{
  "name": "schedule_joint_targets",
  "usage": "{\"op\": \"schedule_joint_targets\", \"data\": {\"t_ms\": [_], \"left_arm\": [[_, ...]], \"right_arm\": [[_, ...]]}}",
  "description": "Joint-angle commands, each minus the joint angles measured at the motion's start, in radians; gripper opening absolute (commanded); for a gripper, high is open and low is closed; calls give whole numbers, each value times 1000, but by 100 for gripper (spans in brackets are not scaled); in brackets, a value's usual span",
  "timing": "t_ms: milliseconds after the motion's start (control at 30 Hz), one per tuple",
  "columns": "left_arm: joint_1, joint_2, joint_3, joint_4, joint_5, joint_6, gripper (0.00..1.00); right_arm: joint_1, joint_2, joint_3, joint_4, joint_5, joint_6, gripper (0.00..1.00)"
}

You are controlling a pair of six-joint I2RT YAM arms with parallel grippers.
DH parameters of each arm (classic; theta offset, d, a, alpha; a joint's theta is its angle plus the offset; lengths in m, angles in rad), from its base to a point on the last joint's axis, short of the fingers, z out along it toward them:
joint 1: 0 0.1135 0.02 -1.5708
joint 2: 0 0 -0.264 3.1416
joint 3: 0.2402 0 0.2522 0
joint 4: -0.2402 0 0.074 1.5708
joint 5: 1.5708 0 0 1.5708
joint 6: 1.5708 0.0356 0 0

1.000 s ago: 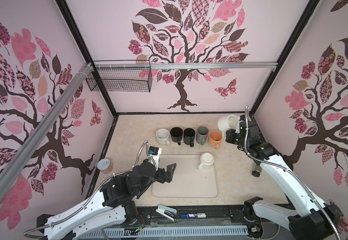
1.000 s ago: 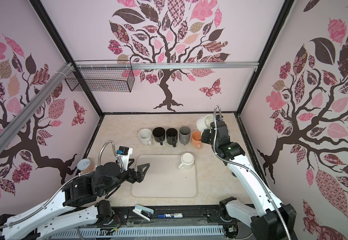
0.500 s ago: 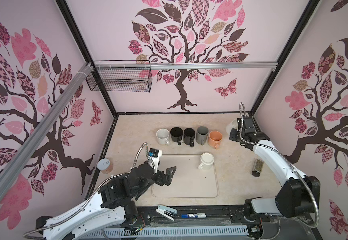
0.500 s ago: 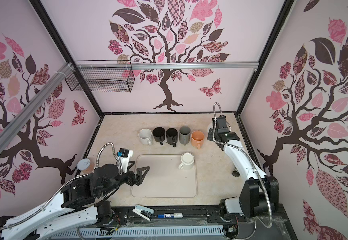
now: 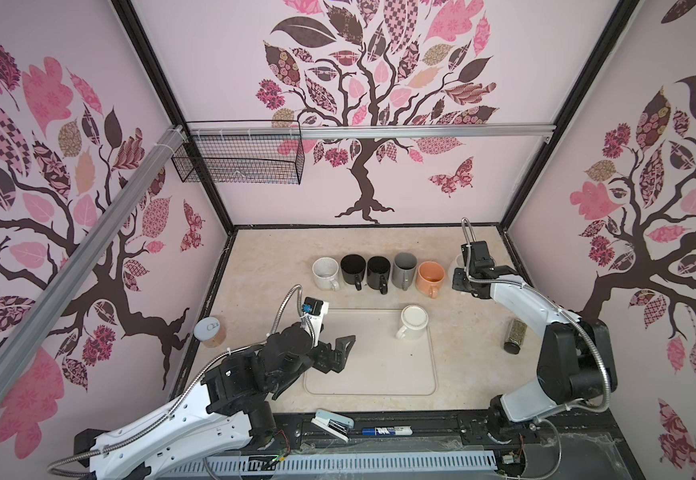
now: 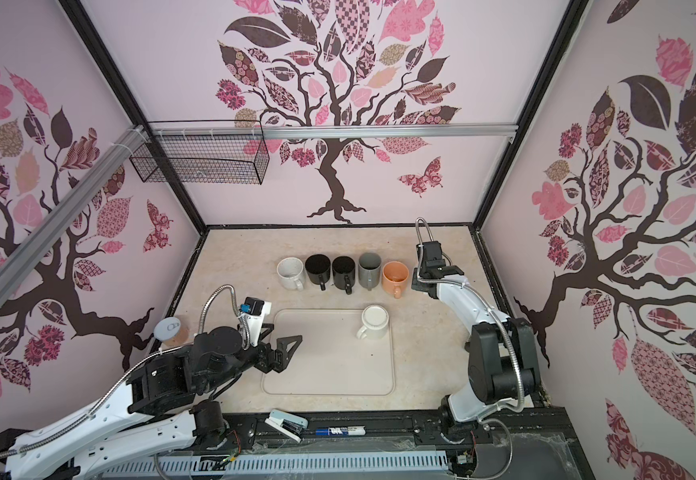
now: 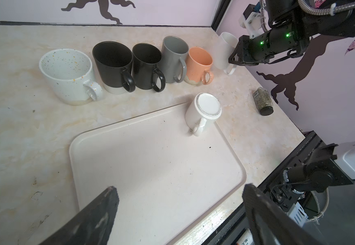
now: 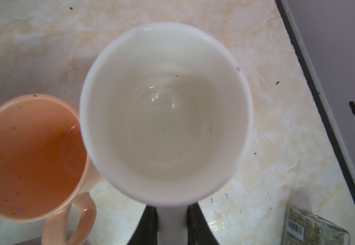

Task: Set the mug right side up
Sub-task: 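Set the white mug upright at the end of the far mug row, open right gripper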

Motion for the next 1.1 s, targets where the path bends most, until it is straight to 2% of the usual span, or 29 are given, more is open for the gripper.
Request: {"op": "schedule_joint_targets", "data": {"t_ms": [0, 333, 700, 767, 867, 1067], "left_arm": [[0, 3, -14, 11, 14, -1, 94], [0, 47, -5, 16, 29, 12, 95], [0, 116, 8, 36, 48, 32, 95], [0, 121, 4, 38, 49, 33, 95], [1, 120, 1, 32, 48, 32, 95], [1, 115, -14, 26, 40, 30, 95]], "right_arm": [[-7, 31, 27, 108, 36, -2, 0], [-8, 88, 17, 135, 49, -1, 0], [5, 140, 58, 67, 34, 5, 1], [14, 141, 53, 67, 36, 3, 8], [21, 146, 51, 58, 40, 7, 23], [37, 123, 25, 58, 33, 29, 35]]}}
